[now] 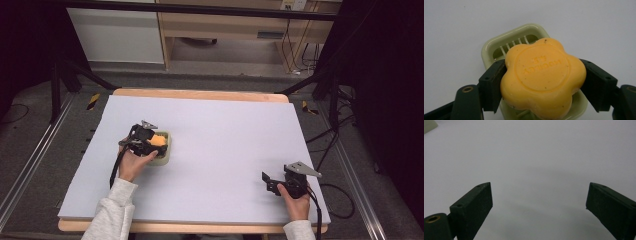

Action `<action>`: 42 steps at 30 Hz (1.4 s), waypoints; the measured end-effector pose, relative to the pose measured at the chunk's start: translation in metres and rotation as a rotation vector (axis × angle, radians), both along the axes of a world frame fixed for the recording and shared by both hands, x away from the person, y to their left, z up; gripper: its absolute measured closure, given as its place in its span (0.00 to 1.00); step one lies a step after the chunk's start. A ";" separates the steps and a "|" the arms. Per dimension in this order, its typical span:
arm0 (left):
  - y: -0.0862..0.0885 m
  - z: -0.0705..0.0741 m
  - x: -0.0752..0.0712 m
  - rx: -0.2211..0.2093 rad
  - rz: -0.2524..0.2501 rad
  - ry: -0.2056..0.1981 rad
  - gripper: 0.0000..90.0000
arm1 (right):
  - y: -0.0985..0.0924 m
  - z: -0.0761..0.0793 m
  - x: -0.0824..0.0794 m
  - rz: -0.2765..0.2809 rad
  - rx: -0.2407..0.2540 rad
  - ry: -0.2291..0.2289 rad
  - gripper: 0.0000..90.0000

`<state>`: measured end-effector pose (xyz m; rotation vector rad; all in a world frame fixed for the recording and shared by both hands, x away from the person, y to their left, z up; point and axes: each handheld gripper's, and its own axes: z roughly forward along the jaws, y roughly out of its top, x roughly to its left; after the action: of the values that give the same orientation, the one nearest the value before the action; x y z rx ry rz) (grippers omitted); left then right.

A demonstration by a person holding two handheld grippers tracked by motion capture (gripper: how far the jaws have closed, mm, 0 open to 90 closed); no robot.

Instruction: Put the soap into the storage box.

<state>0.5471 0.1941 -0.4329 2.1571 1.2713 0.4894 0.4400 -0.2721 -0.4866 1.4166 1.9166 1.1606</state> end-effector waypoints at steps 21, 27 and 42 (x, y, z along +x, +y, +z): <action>0.001 -0.008 0.003 0.013 0.006 0.019 0.29 | 0.000 0.000 0.000 0.002 -0.002 0.000 0.08; 0.001 -0.011 0.004 0.017 0.015 0.021 0.29 | 0.000 0.000 0.000 0.001 -0.001 0.001 0.08; 0.002 -0.011 0.004 -0.009 0.017 0.025 0.29 | 0.000 0.000 0.000 0.002 -0.003 0.002 0.08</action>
<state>0.5515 0.1963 -0.4442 2.1526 1.3037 0.4638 0.4400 -0.2717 -0.4865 1.4145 1.9207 1.1576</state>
